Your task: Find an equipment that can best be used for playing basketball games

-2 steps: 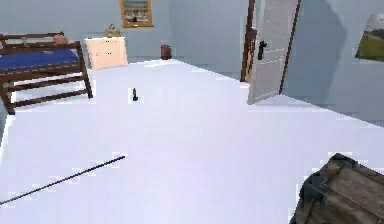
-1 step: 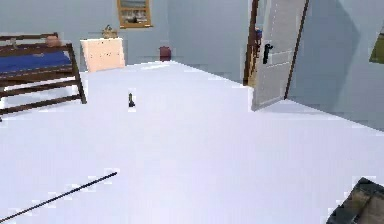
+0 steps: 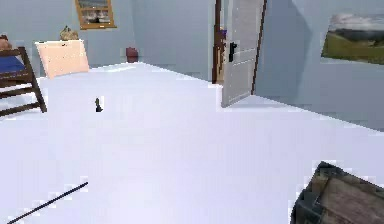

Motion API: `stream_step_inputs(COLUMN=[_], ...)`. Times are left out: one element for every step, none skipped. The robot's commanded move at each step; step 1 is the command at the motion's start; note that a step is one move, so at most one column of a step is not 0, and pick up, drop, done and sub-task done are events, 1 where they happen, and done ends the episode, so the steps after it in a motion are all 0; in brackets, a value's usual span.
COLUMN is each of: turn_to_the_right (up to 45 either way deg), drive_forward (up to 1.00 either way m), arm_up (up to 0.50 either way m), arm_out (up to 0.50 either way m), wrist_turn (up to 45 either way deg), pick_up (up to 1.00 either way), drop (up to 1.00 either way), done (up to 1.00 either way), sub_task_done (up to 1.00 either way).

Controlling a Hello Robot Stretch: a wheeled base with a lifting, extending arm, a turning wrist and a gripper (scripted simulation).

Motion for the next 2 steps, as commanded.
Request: stream_step_inputs(turn_to_the_right=[0.0, 0.0], drive_forward=[1.0, 1.0], arm_up=[0.0, 0.0], arm_out=[0.0, 0.0], wrist_turn=[0.0, 0.0], pick_up=[0.0, 0.0], drop=[0.0, 0.0], done=[0.0, 0.0], sub_task_done=[0.0, 0.0])
